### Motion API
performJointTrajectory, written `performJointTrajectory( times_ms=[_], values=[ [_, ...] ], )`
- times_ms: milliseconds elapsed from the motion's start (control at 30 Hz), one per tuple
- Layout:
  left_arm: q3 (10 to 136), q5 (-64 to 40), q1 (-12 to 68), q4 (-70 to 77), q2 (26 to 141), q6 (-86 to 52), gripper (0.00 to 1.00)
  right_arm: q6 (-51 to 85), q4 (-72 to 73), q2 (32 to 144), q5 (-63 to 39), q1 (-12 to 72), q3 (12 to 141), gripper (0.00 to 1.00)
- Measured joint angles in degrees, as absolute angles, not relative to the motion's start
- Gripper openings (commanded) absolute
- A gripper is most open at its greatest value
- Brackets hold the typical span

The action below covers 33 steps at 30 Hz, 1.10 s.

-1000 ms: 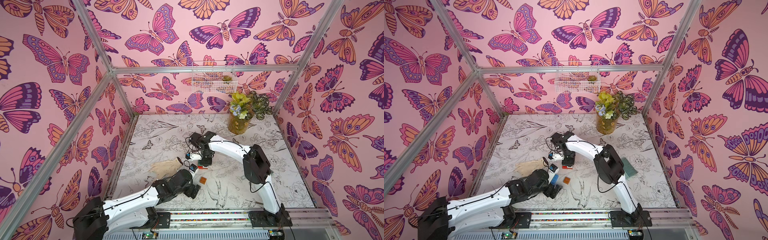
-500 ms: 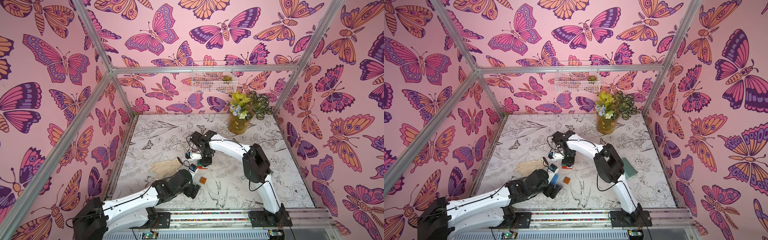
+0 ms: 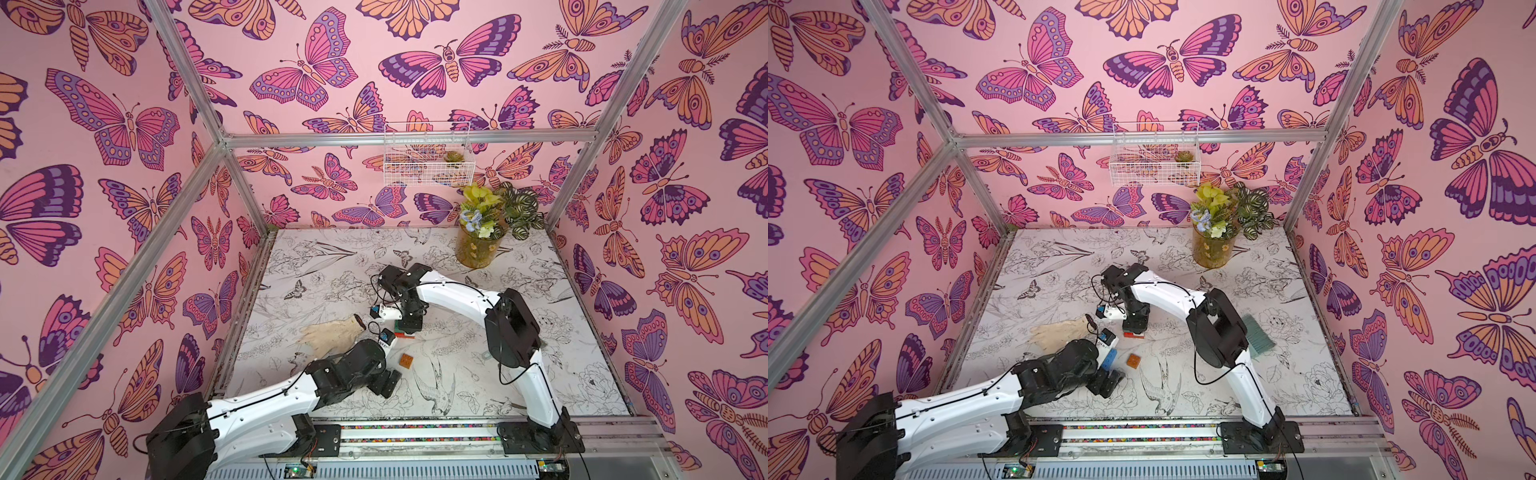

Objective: Assemble the number 5 with lego
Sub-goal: Assemble the lego brick with the lego brick.

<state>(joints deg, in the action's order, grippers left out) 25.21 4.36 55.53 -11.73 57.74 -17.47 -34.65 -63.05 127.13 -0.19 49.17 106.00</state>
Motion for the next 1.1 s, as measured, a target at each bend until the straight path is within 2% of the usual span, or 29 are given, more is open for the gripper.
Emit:
performJointTrajectory(
  times_ms=[133,367,533,1100],
  values=[
    [25.2,4.4,55.5,-11.7,57.7,-17.5,0.95,-34.3,-62.1,126.2,-0.2,49.2,105.0,0.23],
    [25.2,4.4,55.5,-11.7,57.7,-17.5,0.95,-34.2,-61.5,125.6,-0.3,49.0,104.7,0.41],
    [25.2,4.4,55.5,-11.7,57.6,-17.5,0.95,-33.4,-60.1,129.3,-0.1,49.0,103.1,0.50],
    [25.2,4.4,55.5,-11.8,57.5,-17.5,0.95,-31.1,-57.7,128.3,1.5,47.8,101.3,0.57]
  ],
)
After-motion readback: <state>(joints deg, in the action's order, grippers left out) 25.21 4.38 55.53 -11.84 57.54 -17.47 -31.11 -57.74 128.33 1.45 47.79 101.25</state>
